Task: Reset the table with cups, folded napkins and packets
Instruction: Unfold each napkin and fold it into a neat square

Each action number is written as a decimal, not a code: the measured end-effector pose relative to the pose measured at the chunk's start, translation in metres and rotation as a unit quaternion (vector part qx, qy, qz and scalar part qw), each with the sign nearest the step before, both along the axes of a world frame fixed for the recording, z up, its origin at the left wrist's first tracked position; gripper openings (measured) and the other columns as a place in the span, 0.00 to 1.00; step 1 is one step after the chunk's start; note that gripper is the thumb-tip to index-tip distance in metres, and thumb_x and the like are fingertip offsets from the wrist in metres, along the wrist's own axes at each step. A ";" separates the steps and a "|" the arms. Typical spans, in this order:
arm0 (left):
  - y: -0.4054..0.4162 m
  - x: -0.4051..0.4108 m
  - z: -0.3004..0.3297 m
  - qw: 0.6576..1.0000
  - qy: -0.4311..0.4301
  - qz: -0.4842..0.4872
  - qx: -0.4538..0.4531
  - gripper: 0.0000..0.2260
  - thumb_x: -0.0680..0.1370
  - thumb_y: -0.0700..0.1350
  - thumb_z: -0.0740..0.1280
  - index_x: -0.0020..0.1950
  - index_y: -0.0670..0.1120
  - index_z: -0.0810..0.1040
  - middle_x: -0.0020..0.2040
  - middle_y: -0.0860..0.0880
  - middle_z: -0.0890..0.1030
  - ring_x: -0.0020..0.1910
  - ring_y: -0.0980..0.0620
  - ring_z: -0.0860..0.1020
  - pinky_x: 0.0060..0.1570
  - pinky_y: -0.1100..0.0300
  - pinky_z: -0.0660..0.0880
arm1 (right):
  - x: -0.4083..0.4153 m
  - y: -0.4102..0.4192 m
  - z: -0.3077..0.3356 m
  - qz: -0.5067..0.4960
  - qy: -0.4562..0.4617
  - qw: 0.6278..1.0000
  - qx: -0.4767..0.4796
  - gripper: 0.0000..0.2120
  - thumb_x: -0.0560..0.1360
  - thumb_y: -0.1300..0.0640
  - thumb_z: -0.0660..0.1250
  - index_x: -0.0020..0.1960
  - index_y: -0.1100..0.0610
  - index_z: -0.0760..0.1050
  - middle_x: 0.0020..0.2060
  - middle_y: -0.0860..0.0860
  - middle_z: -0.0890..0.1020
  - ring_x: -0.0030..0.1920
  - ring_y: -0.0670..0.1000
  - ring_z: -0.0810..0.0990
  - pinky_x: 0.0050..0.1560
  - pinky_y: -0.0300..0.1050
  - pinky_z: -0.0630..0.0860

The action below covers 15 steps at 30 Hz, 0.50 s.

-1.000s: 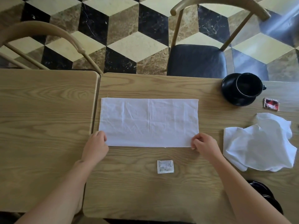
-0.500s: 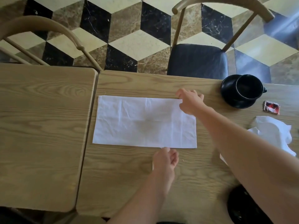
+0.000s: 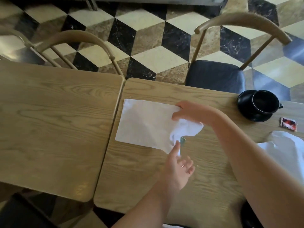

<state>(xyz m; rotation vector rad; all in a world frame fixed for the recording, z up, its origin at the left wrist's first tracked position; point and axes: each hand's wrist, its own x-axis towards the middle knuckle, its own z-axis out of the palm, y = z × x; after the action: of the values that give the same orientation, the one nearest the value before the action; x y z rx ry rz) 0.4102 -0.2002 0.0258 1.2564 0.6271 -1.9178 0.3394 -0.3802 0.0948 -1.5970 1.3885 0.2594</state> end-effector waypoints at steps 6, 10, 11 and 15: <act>0.027 0.076 0.052 0.978 -0.007 0.067 -0.196 0.13 0.73 0.50 0.75 0.55 0.48 0.87 0.66 0.41 0.82 0.63 0.42 0.81 0.67 0.45 0.73 | 0.010 0.086 0.065 -0.311 -0.389 0.853 0.156 0.09 0.70 0.54 0.76 0.50 0.53 0.87 0.48 0.57 0.88 0.45 0.57 0.88 0.39 0.49 0.84; 0.042 0.134 0.068 0.970 -0.032 0.035 -0.240 0.20 0.73 0.47 0.75 0.63 0.43 0.80 0.72 0.39 0.76 0.66 0.39 0.78 0.63 0.42 0.72 | 0.007 0.144 0.071 -0.427 -0.466 0.735 0.246 0.16 0.71 0.52 0.75 0.53 0.62 0.85 0.46 0.58 0.86 0.43 0.56 0.87 0.41 0.49 0.84; 0.043 0.143 0.072 0.963 -0.048 -0.003 -0.264 0.31 0.68 0.49 0.80 0.67 0.42 0.77 0.72 0.40 0.76 0.67 0.40 0.77 0.67 0.41 0.71 | 0.006 0.153 0.075 -0.429 -0.477 0.725 0.251 0.16 0.72 0.52 0.73 0.53 0.63 0.84 0.44 0.58 0.85 0.41 0.55 0.86 0.40 0.47 0.83; 0.050 0.153 0.087 0.934 -0.009 -0.125 -0.334 0.38 0.69 0.55 0.80 0.75 0.46 0.72 0.73 0.43 0.76 0.74 0.43 0.72 0.76 0.39 0.61 | 0.006 0.174 0.095 -0.448 -0.508 0.703 0.219 0.12 0.75 0.53 0.68 0.41 0.60 0.84 0.34 0.55 0.84 0.34 0.53 0.84 0.35 0.43 0.80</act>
<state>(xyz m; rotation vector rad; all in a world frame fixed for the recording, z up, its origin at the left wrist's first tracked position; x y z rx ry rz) 0.5633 -0.1503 0.1124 0.9295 -0.2153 -2.0618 0.3451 -0.2060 0.1901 -0.3271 0.9047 -0.7442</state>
